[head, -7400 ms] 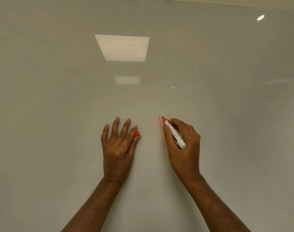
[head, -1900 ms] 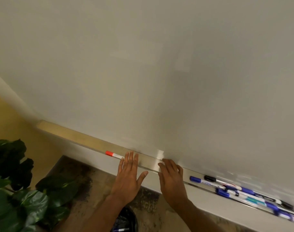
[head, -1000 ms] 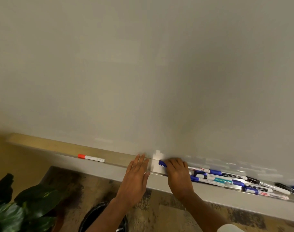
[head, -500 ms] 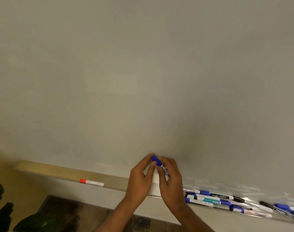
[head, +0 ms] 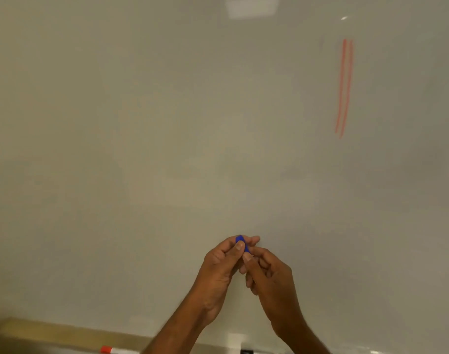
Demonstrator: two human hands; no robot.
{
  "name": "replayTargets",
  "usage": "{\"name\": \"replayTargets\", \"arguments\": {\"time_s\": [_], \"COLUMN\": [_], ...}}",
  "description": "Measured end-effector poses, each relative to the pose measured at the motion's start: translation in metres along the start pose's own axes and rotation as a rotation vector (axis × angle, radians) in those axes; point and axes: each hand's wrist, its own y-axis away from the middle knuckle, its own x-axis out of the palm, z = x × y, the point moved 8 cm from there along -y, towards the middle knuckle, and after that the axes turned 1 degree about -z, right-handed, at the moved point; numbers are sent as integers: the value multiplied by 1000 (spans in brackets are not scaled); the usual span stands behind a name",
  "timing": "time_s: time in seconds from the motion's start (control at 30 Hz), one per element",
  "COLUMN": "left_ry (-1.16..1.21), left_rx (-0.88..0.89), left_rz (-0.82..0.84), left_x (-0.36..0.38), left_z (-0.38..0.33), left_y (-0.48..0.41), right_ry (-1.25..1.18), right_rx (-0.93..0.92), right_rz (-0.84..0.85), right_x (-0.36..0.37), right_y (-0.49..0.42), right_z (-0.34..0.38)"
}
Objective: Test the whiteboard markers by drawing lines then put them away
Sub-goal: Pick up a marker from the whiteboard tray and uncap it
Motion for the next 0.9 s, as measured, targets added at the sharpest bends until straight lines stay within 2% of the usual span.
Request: {"name": "replayTargets", "arguments": {"time_s": [0.23,0.5,0.6,0.73,0.8,0.9], "left_ry": [75,61,-1,-230,-306,-426], "left_rx": [55,187,302,565,632,713], "left_rz": [20,-94,-147,-206,-223,-226], "left_x": [47,71,74,78,81,87], "left_z": [-40,-82,-104,-134,-145,-156], "left_y": [-8,-18,-21,-19,-24,-35], "right_ry": [241,252,210,55,-16,-254], "right_rx": [-197,-203,-220,-231,-228,-190], "right_rz": [-119,-223,-242,-201,-213,-149], "right_x": [-29,-61,-74,-92,-102,-111], "right_y": [-9,-9,-7,-15,-22,-36], "right_z": [56,79,92,123,142,164]}}
